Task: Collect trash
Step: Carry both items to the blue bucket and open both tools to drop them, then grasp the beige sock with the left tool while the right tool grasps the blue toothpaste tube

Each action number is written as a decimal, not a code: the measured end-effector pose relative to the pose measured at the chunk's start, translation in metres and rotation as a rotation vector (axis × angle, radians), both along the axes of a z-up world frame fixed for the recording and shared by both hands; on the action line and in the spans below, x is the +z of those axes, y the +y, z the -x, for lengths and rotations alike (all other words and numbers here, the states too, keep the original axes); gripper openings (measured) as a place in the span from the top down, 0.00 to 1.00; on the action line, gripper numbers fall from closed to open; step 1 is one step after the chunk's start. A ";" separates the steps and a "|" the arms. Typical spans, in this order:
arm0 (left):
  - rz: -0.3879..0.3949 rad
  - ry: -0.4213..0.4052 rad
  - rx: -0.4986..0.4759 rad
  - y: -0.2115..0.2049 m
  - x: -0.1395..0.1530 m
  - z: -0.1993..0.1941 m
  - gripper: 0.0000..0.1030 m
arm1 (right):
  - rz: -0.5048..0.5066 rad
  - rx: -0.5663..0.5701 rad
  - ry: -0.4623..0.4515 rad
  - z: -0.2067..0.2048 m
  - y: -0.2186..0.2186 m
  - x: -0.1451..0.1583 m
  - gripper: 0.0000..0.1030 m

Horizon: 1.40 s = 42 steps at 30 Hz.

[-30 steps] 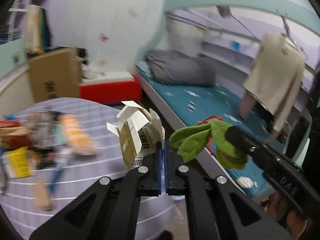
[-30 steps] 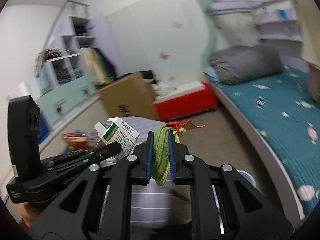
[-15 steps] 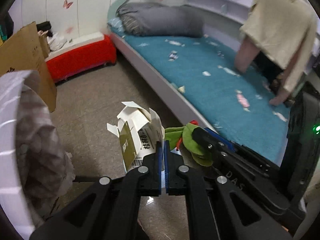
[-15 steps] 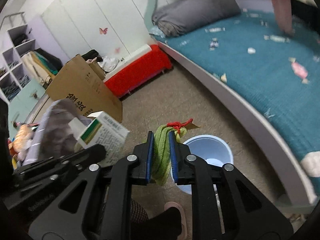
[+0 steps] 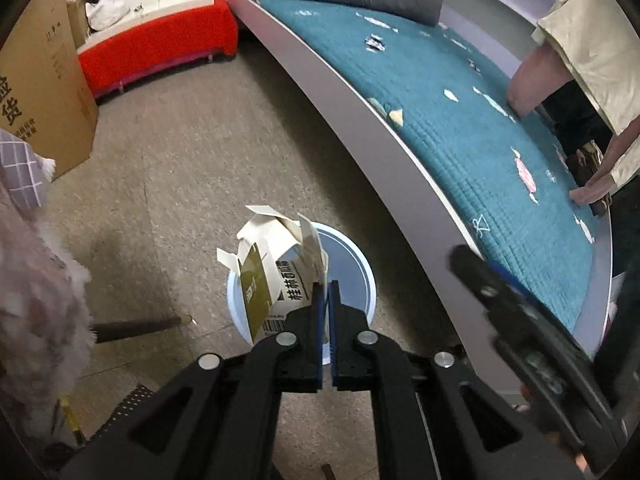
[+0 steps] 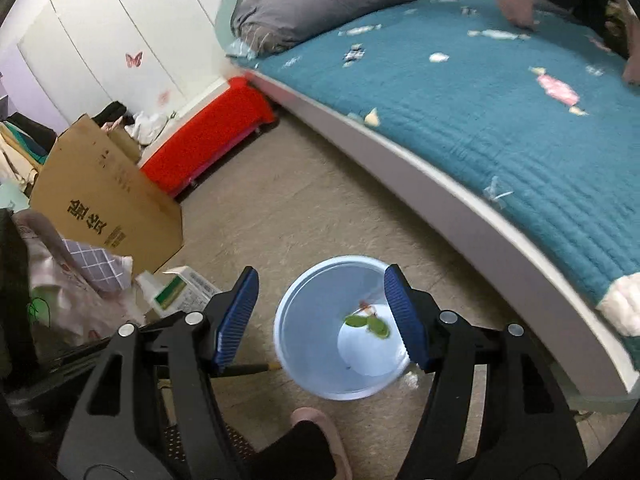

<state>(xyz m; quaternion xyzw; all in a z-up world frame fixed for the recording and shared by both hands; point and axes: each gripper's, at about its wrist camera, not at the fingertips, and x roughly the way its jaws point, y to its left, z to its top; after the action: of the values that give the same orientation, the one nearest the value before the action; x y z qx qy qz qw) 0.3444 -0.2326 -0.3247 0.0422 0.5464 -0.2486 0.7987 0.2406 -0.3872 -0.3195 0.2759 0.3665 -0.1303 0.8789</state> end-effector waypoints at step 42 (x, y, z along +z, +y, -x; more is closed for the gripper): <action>-0.017 -0.516 0.376 0.319 0.255 0.177 0.19 | 0.113 0.473 -0.314 0.083 0.263 0.214 0.34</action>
<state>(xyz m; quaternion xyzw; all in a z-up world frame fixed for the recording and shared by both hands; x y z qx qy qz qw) 0.1673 0.0868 -0.0699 0.0090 0.3262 -0.0730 0.9424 0.1574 -0.1245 -0.1050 0.1502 0.2722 0.1022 0.9449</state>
